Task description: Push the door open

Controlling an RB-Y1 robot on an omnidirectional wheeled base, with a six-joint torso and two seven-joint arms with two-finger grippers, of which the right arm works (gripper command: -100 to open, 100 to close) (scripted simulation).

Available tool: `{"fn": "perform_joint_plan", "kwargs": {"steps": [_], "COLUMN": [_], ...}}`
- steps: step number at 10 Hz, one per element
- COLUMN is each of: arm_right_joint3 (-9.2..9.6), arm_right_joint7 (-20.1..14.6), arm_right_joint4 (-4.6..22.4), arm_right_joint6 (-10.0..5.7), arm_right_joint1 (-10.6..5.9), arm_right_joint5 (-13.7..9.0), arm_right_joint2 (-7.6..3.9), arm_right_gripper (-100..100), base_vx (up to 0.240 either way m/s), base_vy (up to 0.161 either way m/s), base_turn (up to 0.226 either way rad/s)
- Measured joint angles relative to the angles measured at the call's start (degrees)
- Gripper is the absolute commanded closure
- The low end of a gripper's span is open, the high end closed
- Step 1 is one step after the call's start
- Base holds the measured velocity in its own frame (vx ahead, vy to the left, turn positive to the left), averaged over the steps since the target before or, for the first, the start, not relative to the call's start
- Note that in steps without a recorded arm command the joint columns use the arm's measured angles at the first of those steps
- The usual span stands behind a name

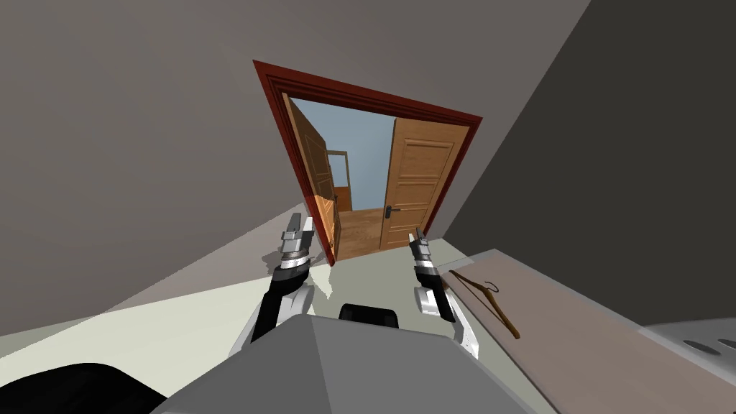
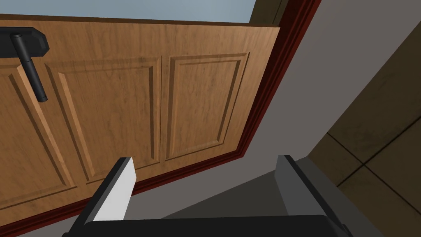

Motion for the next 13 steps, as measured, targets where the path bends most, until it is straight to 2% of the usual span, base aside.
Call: {"fn": "perform_joint_plan", "kwargs": {"steps": [2,3,7,9,11,13], "arm_right_joint3": [0.01,-0.05,-0.12,0.03,-0.07,-0.17], "arm_right_joint7": [-1.20,-2.14,-5.07,-6.01,-7.59,-9.03], "arm_right_joint4": [3.14,4.86,10.16,12.74,16.64,19.91], "arm_right_joint6": [-0.74,-0.84,-1.21,-1.63,-2.49,-2.85], "arm_right_joint1": [-1.23,-2.56,-5.66,-7.03,-9.46,-11.04], "arm_right_joint5": [0.62,1.13,2.53,3.30,4.26,4.89], "arm_right_joint2": [-0.67,-1.22,-2.85,-3.10,-3.94,-4.78], "arm_right_gripper": [-100,-100,-100,-100,-100,-100], "base_vx": [0.063,0.056,0.061,0.047,0.068,0.062], "base_vy": [-0.025,-0.030,-0.030,-0.023,-0.030,-0.046], "base_turn": [0.020,0.015,0.018,0.012,0.023,0.024]}}
